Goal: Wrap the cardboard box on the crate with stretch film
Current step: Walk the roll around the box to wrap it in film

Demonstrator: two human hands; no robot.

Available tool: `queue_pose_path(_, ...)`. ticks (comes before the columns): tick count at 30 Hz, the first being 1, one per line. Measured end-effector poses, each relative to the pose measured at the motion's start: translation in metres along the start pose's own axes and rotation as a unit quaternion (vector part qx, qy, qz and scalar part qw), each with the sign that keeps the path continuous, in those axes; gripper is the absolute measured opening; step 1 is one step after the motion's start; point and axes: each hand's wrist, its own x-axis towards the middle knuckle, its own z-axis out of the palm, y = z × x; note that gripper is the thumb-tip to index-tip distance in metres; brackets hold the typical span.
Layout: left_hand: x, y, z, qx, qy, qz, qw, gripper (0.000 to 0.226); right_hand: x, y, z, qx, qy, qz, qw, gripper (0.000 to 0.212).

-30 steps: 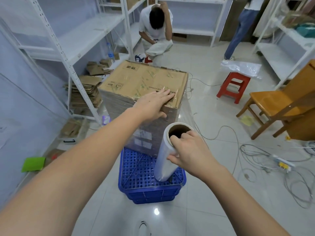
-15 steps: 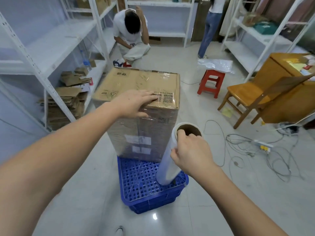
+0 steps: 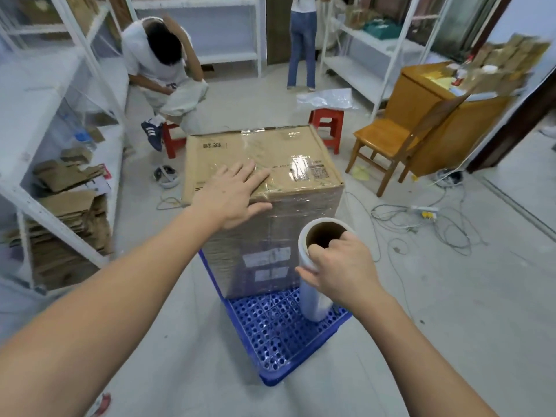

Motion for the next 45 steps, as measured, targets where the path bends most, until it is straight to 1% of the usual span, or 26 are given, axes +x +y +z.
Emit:
queue_pose_path(4,-0.001,0.002,-0.004,-0.004,0.001,0.001,1.0,0.092,0.001,-0.006,-0.002,0.018,-0.011,-0.02,1.0,0.05)
queue_pose_path(9,-0.002,0.005,-0.003,-0.002,0.001,-0.005,1.0,0.087,-0.003,-0.008,-0.016,0.042,-0.02,-0.05,0.998,0.047)
queue_pose_path(12,-0.006,0.005,-0.002,-0.002,0.005,-0.001,1.0,0.085,-0.008,-0.017,-0.026,0.041,-0.049,-0.089,0.994,0.048)
queue_pose_path(15,-0.008,0.007,-0.002,-0.005,0.008,0.003,1.0,0.085,-0.008,-0.024,-0.031,0.069,-0.094,-0.091,0.989,0.044)
queue_pose_path(18,-0.008,0.011,-0.001,-0.008,0.009,0.003,1.0,0.085,-0.005,-0.032,-0.046,0.097,-0.163,-0.038,0.981,0.03)
queue_pose_path(19,-0.008,0.011,-0.001,-0.008,0.01,0.002,1.0,0.085,-0.005,-0.037,-0.05,0.095,-0.173,-0.021,0.98,0.026)
queue_pose_path(21,-0.008,0.011,0.0,-0.009,0.011,-0.001,1.0,0.085,-0.01,-0.051,-0.051,0.076,-0.152,-0.008,0.985,0.022)
queue_pose_path(23,-0.009,0.011,0.0,-0.006,0.011,-0.003,1.0,0.084,-0.014,-0.066,-0.044,0.04,-0.109,0.02,0.993,0.033)
queue_pose_path(25,-0.009,0.012,0.0,-0.007,0.01,-0.005,1.0,0.084,-0.012,-0.073,-0.036,0.032,-0.06,0.056,0.996,0.046)
queue_pose_path(28,-0.01,0.014,-0.001,-0.009,0.012,-0.004,1.0,0.084,-0.009,-0.078,-0.03,0.044,0.002,0.093,0.995,0.049)
queue_pose_path(33,-0.009,0.008,-0.001,-0.016,0.018,0.001,1.0,0.085,-0.007,-0.081,-0.029,0.048,-0.008,0.114,0.992,0.047)
queue_pose_path(36,-0.006,0.003,0.002,-0.042,0.031,0.006,0.999,0.087,-0.004,-0.088,-0.033,0.015,-0.024,0.139,0.99,0.048)
queue_pose_path(37,-0.005,0.002,0.001,-0.055,0.034,0.006,0.998,0.089,-0.003,-0.091,-0.034,0.005,-0.032,0.154,0.988,0.044)
queue_pose_path(39,-0.003,0.0,0.002,-0.074,0.041,0.013,0.996,0.09,0.003,-0.1,-0.035,0.018,-0.056,0.215,0.975,0.034)
queue_pose_path(40,-0.002,-0.001,0.002,-0.078,0.046,0.02,0.996,0.089,0.007,-0.107,-0.034,0.019,-0.051,0.243,0.968,0.032)
queue_pose_path(42,-0.001,-0.003,0.003,-0.098,0.051,0.034,0.993,0.089,0.016,-0.125,-0.033,-0.006,-0.024,0.284,0.958,0.039)
queue_pose_path(45,0.0,-0.01,0.004,-0.135,0.05,0.058,0.988,0.085,0.029,-0.14,-0.025,-0.06,-0.013,0.329,0.942,0.056)
